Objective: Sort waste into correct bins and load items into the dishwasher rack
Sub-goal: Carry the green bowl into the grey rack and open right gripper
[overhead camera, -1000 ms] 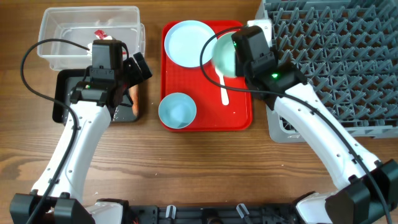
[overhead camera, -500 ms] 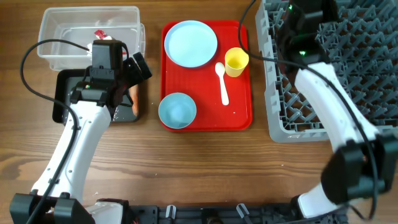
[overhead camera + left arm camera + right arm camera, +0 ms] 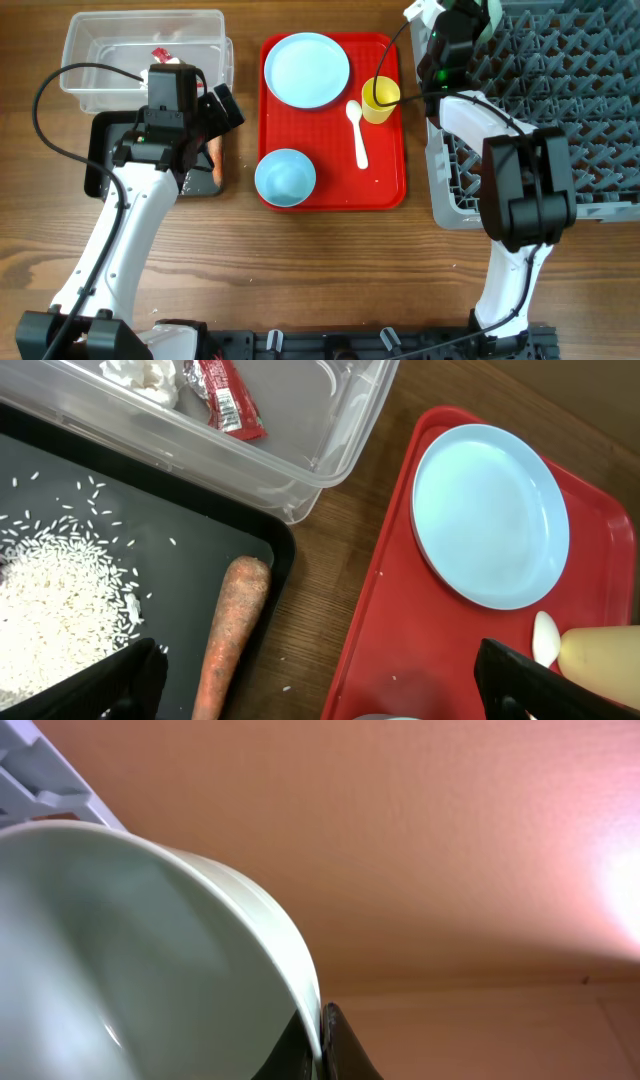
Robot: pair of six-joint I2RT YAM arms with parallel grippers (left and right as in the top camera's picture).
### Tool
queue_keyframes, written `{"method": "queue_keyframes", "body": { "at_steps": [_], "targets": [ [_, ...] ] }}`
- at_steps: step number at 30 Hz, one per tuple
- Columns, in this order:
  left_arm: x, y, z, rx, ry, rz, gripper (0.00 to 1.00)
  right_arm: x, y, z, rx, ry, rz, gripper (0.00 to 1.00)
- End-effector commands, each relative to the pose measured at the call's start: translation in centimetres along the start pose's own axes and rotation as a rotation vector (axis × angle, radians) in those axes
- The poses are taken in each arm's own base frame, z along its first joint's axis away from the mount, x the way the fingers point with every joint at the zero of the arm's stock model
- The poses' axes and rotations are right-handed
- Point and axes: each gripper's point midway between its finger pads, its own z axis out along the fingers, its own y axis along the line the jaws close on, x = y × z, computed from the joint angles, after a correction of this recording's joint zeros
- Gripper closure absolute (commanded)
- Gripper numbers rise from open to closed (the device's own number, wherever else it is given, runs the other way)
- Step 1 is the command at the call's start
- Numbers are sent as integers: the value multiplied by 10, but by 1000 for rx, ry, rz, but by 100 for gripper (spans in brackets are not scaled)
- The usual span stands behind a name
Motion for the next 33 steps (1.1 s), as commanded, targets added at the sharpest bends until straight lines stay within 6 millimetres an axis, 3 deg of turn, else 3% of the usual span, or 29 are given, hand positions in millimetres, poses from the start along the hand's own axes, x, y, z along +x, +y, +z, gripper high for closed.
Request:
{"method": "queue_keyframes", "body": {
  "at_steps": [1, 9, 16, 20, 28, 29, 33],
  "targets": [
    [-1, 2, 1, -11, -5, -12, 0, 4, 13, 10, -14, -20, 72, 96],
    [-1, 3, 2, -11, -4, -12, 0, 18, 18, 15, -24, 27, 437, 96],
    [-1, 2, 1, -11, -5, -12, 0, 15, 56, 5, -155, 69, 452, 96],
    [-1, 2, 2, -11, -5, -12, 0, 13, 55, 0, -144, 90, 467, 95],
    [-1, 3, 2, -11, -4, -12, 0, -7, 44, -14, -115, 63, 483, 74],
    [-1, 2, 1, -11, -5, -12, 0, -9, 41, -16, -109, 65, 486, 64],
    [-1, 2, 1, -11, -4, -12, 0, -17, 31, -25, -81, 63, 505, 51]
  ]
}}
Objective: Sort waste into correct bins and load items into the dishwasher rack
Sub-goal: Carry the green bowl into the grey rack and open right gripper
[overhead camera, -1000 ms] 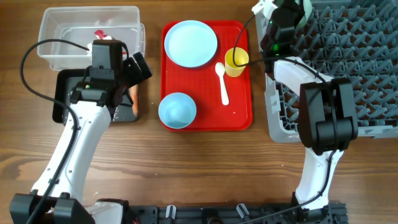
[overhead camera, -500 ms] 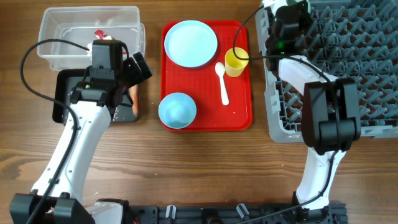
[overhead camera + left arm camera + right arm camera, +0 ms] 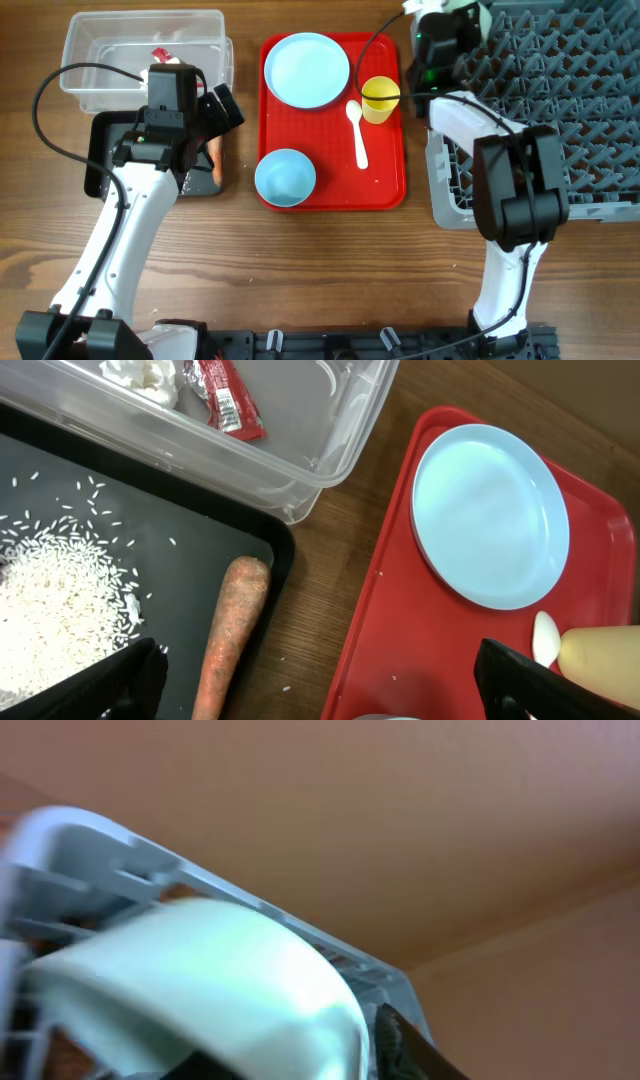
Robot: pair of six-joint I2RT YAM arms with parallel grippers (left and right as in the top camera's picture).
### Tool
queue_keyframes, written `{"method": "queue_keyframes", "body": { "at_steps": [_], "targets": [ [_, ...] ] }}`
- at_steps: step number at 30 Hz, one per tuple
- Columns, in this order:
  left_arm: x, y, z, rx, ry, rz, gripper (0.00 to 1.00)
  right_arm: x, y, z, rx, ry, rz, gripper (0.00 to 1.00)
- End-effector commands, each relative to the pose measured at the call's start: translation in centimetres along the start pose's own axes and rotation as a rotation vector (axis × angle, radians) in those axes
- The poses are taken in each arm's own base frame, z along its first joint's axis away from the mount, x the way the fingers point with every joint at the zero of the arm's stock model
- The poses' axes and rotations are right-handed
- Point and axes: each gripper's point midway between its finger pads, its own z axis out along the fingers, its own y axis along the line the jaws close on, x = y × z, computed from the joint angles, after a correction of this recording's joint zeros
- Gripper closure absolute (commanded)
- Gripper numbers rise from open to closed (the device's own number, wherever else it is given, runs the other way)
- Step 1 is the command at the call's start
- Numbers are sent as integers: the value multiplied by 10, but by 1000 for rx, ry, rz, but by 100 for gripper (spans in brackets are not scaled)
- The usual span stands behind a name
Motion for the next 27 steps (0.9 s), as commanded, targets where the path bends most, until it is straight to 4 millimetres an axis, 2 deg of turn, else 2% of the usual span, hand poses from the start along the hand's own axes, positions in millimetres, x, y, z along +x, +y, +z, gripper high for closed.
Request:
{"method": "queue_keyframes", "body": {
  "at_steps": [1, 5, 7, 9, 10, 11, 17, 20, 23, 27],
  "targets": [
    [-2, 2, 1, -10, -5, -12, 0, -7, -1, -11, 33, 3, 31, 49],
    [-1, 2, 2, -11, -5, -12, 0, -9, -8, -18, 77, 19, 50, 46],
    [-2, 2, 1, -10, -5, -12, 0, -9, -12, -19, 99, 32, 61, 32],
    [-2, 2, 2, -11, -5, -12, 0, -9, -19, -21, 131, 39, 85, 13],
    [-2, 2, 1, -11, -5, -12, 0, -10, -25, -22, 154, 42, 105, 9],
    [-2, 2, 1, -11, -5, -12, 0, -11, -31, -24, 177, 42, 129, 0],
    [-2, 2, 1, -11, -5, -12, 0, -28, -74, -37, 285, -9, 294, 0],
    [-2, 2, 1, -11, -5, -12, 0, -39, -85, -45, 286, -41, 336, 0],
    [-2, 2, 2, -11, -5, -12, 0, -50, -87, -54, 264, -66, 371, 0],
    [-2, 2, 1, -10, -5, -12, 0, -63, -75, -67, 175, -83, 410, 1]
  ]
}}
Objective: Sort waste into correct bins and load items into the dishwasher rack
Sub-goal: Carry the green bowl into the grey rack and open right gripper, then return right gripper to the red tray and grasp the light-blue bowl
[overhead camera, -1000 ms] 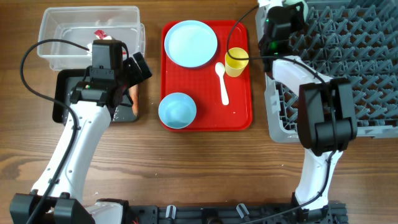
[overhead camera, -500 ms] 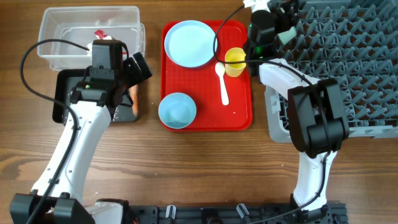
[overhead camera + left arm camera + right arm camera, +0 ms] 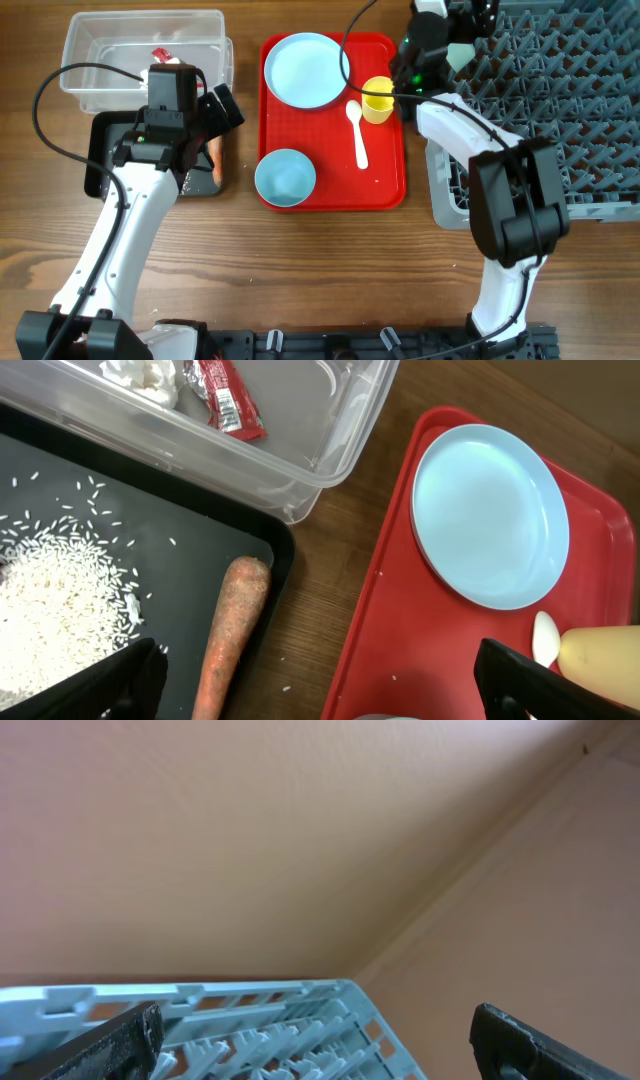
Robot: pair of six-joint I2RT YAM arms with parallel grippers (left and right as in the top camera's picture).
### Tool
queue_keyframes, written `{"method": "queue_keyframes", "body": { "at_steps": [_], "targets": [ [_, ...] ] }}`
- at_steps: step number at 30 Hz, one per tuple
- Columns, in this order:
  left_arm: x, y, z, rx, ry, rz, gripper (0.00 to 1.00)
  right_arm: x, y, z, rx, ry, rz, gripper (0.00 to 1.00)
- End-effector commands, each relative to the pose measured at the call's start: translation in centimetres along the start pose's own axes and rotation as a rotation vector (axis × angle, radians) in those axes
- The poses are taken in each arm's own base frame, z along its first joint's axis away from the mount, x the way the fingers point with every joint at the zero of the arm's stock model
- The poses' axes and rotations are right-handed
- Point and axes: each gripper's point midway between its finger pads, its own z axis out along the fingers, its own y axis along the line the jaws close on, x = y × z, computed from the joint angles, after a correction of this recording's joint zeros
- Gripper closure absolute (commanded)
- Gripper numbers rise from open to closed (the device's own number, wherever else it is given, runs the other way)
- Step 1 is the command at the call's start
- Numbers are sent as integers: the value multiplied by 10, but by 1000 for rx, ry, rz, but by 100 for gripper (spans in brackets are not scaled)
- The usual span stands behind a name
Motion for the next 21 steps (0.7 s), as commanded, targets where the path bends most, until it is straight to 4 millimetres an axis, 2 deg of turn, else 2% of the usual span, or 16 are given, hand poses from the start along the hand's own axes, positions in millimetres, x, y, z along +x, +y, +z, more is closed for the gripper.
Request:
{"method": "queue_keyframes", "body": {
  "at_steps": [1, 5, 9, 12, 13, 16, 17, 19, 21],
  "targets": [
    [-1, 2, 1, -11, -4, -12, 0, -23, 2, -23, -96, -21, 136, 0],
    [-1, 2, 2, -11, -4, -12, 0, -38, 26, -53, -343, -15, 254, 0],
    [-1, 2, 1, -11, -4, -12, 0, -57, 48, -111, -743, 30, 394, 0],
    [-1, 2, 1, -11, -4, -12, 0, -73, 55, -180, -1131, 52, 424, 0],
    [-1, 2, 2, -11, -4, -12, 0, -74, 57, -220, -1358, 79, 422, 0],
    [-1, 2, 2, -11, -4, -12, 0, -65, 58, -279, -1681, 142, 392, 0],
    [-1, 2, 1, -11, -4, -12, 0, -58, 59, -292, -1754, 184, 385, 0],
    [-1, 2, 2, -11, -4, -12, 0, -38, 66, -305, -1801, 328, 379, 0],
    [-1, 2, 1, -11, -4, -12, 0, -15, 78, -306, -1767, 477, 376, 0]
  ]
}}
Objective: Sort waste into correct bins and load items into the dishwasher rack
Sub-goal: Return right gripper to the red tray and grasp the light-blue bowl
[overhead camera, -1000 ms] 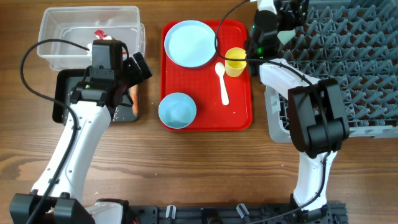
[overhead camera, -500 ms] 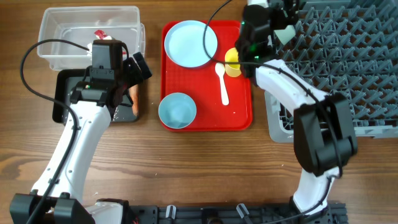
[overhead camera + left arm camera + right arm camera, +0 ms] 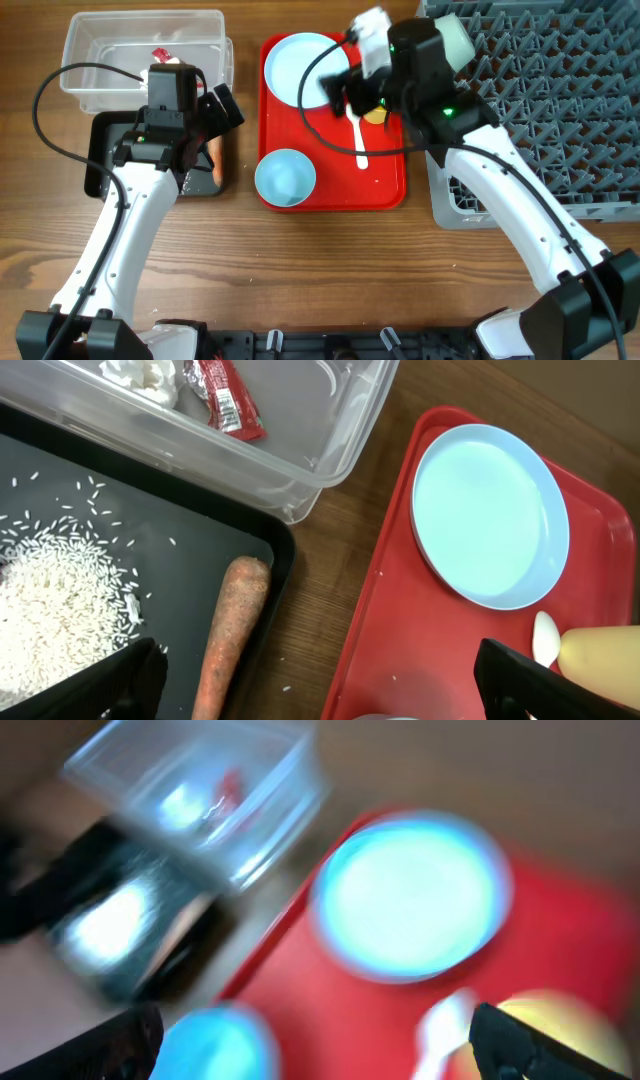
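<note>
A red tray (image 3: 385, 185) holds a light blue plate (image 3: 295, 60), a blue bowl (image 3: 285, 177), a white spoon (image 3: 360, 145) and a yellow cup (image 3: 376, 114), which is mostly hidden under my right arm. Over the tray, near the plate and spoon, my right gripper (image 3: 345, 95) stands open and empty; its wrist view is blurred, with the plate (image 3: 415, 895) and bowl (image 3: 215, 1045) below. A pale green bowl (image 3: 455, 40) sits in the grey dish rack (image 3: 560, 110). My left gripper (image 3: 320, 700) hangs open and empty, above the wood between the carrot (image 3: 230, 630) and the red tray.
A clear bin (image 3: 145, 60) at the back left holds a red wrapper (image 3: 225, 400) and a white tissue (image 3: 145, 375). In front of it a black tray (image 3: 100, 150) carries loose rice (image 3: 60, 610) and the carrot. The rack fills the right side.
My right gripper, open at the rack's far left corner, is now over the red tray near the plate and cup. The left arm has not moved.
My right gripper first held the pale green bowl by its rim at the rack's far left corner. Then the bowl was down among the rack's prongs. After that the gripper was open, the bowl left in the rack. Now it is over the red tray.
</note>
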Robot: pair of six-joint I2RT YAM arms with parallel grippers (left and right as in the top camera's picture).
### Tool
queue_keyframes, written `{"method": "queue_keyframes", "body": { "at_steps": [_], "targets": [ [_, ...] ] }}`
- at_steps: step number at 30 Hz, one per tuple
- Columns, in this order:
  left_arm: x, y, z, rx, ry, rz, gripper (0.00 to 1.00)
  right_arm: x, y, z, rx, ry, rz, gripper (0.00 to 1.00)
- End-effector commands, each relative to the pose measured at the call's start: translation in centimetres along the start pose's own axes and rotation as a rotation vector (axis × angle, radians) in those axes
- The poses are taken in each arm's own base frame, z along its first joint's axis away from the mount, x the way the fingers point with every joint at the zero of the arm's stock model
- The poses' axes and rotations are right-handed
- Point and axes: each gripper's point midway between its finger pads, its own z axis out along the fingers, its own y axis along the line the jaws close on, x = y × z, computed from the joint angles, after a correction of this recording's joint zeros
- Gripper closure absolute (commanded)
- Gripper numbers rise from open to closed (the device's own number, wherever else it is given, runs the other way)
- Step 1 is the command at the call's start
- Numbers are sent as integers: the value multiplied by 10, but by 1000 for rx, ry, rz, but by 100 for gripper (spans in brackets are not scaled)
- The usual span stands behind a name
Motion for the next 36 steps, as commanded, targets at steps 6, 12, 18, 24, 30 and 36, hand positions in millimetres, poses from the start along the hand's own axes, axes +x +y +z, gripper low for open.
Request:
{"method": "queue_keyframes", "body": {
  "at_steps": [6, 12, 18, 24, 30, 36],
  "targets": [
    [-1, 2, 1, -10, -5, -12, 0, 93, 30, 54, -154, 356, 368, 33],
    [-2, 2, 1, -10, -5, -12, 0, 136, 40, 87, -51, 493, 623, 44],
    [-2, 2, 1, -10, -5, -12, 0, 174, 49, 102, 64, 585, 668, 43],
    [-1, 2, 1, -11, -4, -12, 0, 182, 44, 104, 101, 605, 701, 54],
    [-1, 2, 1, -10, -5, -12, 0, 185, 44, 104, 108, 613, 716, 59],
    [-1, 2, 1, -11, -4, -12, 0, 190, 57, 105, 117, 624, 675, 60]
  ]
}}
